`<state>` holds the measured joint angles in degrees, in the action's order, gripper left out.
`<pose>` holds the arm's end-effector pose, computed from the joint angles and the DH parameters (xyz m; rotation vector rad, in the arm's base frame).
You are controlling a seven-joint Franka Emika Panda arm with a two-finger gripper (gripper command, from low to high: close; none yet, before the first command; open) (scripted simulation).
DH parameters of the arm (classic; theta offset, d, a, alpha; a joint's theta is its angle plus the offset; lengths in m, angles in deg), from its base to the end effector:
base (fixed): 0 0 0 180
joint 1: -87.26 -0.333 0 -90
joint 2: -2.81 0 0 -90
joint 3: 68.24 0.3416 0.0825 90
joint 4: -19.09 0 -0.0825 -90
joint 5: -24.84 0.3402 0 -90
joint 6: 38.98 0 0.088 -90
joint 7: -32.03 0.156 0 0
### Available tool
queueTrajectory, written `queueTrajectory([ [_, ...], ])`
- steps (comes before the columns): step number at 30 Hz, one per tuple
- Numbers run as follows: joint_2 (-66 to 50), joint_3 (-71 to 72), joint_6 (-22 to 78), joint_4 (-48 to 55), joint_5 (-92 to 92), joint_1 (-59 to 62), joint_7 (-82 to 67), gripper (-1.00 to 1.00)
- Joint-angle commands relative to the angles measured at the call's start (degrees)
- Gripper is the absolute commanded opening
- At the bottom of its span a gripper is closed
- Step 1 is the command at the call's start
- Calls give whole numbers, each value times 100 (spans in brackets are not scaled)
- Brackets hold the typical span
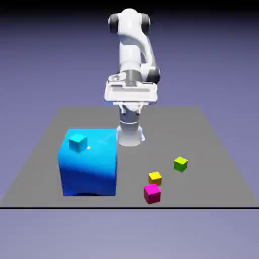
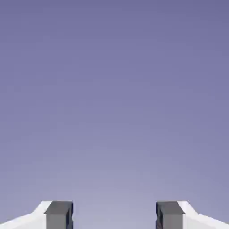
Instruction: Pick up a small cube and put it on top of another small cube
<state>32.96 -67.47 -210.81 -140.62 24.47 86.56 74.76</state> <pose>0.3845 0.0104 0.4605 -2.5382 0.9457 -0.9756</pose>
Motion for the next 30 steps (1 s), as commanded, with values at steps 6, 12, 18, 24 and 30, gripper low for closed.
queueTrajectory([
  [6,-1246,385,1080,644,-183,-6,138,0],
  [12,-2492,770,2159,1287,-366,-13,275,0],
  [18,-3738,1155,3238,1931,-549,-19,413,0],
  [24,-4745,1466,4110,2451,-697,-24,524,0],
  [30,-5575,1194,3139,2283,-1067,-185,777,-100],
])
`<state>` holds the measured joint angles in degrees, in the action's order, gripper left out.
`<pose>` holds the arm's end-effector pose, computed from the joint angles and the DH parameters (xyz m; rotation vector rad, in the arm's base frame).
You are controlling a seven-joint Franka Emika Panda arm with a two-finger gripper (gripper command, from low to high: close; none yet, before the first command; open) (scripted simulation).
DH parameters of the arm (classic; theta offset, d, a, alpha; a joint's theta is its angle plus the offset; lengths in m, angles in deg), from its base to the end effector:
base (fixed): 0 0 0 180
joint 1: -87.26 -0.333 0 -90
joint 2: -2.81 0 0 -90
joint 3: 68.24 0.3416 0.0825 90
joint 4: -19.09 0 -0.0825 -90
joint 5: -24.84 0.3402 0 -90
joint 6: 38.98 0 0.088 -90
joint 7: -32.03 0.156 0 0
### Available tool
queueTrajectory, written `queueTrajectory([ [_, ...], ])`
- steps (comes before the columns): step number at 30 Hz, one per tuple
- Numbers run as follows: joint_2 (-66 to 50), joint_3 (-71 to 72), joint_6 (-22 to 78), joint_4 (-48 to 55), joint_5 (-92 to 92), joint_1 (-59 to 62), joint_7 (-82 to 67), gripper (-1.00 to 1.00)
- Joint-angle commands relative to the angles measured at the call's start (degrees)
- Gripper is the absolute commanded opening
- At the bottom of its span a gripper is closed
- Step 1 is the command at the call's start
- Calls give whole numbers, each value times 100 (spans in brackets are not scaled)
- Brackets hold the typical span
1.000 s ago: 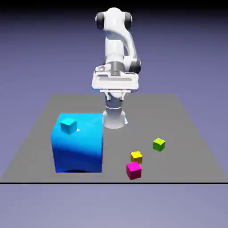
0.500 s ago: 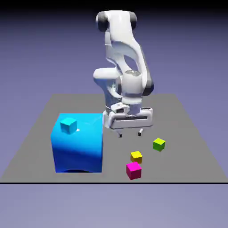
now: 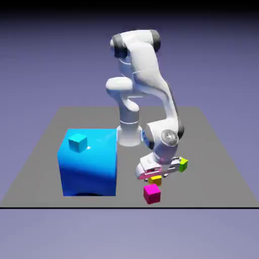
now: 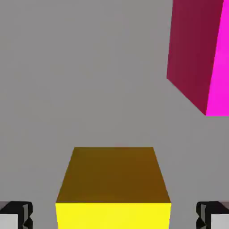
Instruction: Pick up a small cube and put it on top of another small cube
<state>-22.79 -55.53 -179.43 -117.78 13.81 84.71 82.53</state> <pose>0.4127 0.1167 0.1329 2.8406 -0.6456 -0.4542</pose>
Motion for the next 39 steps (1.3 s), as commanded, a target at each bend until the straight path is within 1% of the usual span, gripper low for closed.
queueTrajectory([
  [1,0,0,0,0,0,0,0,-100],
  [5,830,272,970,167,369,161,-253,-100],
  [19,2579,3004,408,-1375,3771,1013,3232,-100],
  [29,2589,3019,404,-1383,3791,1017,3252,-100],
  [35,1344,2611,-925,-1530,3246,482,3609,-100],
  [36,1248,2580,-1028,-1542,3204,440,3637,-100],
  [37,1248,2580,-1028,-1542,3204,440,3637,100],
  [38,1248,2580,-1028,-1542,3204,440,3637,100],
  [39,1455,2648,-807,-1517,3294,529,3577,100],
])
